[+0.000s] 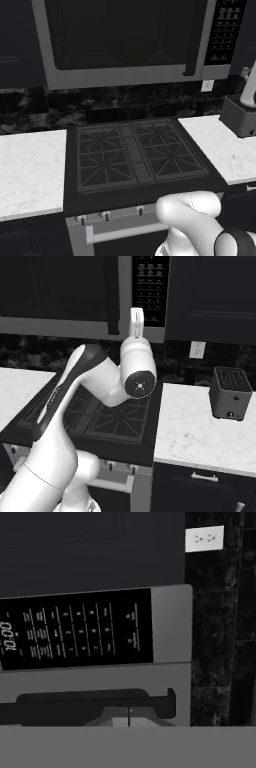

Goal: Open the microwave, place the bowl with waffle inside the microwave, then close the microwave door and turn it on.

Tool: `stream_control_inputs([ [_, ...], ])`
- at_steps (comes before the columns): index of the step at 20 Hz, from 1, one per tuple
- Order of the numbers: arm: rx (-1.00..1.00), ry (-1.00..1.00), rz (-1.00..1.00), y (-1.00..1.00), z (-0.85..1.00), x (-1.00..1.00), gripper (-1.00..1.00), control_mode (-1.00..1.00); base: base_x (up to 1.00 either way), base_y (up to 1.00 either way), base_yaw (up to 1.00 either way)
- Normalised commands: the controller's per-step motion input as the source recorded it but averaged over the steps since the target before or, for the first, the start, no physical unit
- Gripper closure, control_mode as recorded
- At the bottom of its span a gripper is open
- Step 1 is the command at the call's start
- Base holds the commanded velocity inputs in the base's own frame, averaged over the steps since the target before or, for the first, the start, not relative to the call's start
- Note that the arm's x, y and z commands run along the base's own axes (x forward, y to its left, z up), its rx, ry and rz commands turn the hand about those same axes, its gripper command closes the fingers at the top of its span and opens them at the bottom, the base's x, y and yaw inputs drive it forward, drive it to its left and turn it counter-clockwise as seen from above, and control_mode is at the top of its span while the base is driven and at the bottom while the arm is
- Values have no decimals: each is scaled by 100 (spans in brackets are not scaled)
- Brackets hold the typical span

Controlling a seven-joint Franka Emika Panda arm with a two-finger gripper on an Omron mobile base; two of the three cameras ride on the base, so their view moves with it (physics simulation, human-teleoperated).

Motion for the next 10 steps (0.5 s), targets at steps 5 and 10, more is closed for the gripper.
stream_control_inputs([
  [5,8,-2,0,-14,8,26,100,-100,0,0,0],
  [10,6,0,0,-22,0,37,100,-100,0,0,0],
])
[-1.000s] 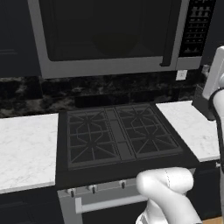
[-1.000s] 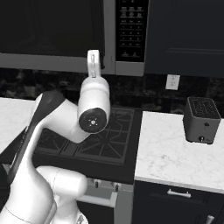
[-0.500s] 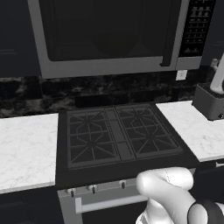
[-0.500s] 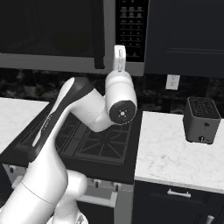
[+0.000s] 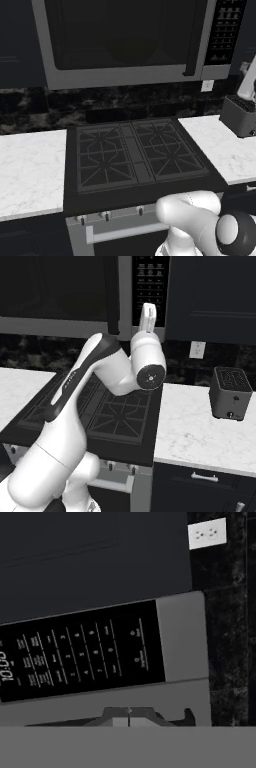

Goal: Open the microwave, place the bowl with waffle inside the microwave, then close the microwave door and turn it on.

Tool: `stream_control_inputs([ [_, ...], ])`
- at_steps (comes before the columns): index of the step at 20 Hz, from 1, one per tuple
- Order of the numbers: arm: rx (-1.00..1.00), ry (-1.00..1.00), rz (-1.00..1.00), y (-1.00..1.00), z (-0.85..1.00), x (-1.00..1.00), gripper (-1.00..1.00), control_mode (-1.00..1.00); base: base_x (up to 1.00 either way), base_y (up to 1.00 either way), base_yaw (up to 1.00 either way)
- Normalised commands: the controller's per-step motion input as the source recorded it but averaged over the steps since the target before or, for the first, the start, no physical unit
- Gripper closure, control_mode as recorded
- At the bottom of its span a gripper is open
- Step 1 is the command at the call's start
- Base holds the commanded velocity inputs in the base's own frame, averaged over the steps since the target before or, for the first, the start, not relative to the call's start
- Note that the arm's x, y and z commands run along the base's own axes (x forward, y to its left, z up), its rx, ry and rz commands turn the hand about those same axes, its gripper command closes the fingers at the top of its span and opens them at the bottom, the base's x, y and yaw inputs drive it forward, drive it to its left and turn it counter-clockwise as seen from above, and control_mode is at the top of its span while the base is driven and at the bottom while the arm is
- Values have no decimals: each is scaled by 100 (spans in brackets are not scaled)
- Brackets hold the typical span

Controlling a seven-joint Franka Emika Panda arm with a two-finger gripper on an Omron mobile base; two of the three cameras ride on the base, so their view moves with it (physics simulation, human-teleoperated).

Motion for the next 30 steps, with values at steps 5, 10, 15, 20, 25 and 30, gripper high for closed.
stream_control_inputs([
  [5,3,0,0,-15,0,47,100,-100,0,0,0],
  [10,1,0,0,-1,-2,53,100,-100,0,0,0],
  [15,0,0,0,0,-8,53,100,-100,0,0,0],
  [20,1,0,0,-11,-6,52,100,-100,0,0,0],
  [25,0,0,0,-18,-10,52,100,-100,0,0,0],
  [30,0,0,0,-9,-23,36,100,-100,0,0,0],
])
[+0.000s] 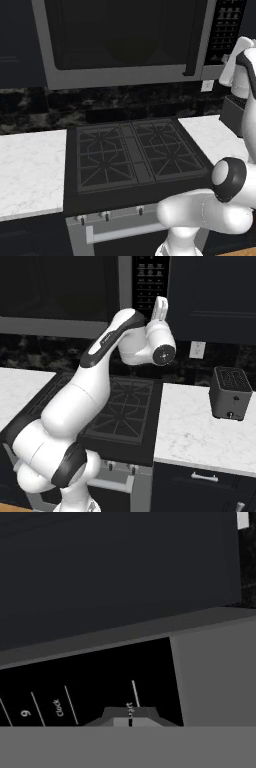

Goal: Open the microwave, place the bowl with waffle inside the microwave, then close the microwave door and turn it on.

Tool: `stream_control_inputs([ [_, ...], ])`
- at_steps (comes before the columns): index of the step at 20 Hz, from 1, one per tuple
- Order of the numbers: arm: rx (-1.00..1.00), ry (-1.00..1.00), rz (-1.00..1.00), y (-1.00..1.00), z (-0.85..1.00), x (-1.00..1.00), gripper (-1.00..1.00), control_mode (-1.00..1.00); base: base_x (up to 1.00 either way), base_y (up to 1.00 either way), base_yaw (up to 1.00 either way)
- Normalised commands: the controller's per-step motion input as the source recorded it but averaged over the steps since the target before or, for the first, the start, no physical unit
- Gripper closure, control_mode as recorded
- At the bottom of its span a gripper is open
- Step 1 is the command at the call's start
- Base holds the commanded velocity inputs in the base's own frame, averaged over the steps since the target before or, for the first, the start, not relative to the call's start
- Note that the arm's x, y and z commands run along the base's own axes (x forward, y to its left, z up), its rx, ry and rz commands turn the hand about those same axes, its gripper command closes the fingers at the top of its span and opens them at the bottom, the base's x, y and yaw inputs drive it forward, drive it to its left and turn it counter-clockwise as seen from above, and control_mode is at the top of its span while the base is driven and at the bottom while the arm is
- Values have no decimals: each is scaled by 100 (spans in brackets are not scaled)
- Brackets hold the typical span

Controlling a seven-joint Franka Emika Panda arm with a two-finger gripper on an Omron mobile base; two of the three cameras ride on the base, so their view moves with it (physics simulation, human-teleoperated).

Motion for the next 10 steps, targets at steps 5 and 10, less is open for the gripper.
stream_control_inputs([
  [5,0,0,0,-2,-16,-7,100,-100,0,0,0],
  [10,0,0,0,-6,0,-95,100,-100,0,0,0],
])
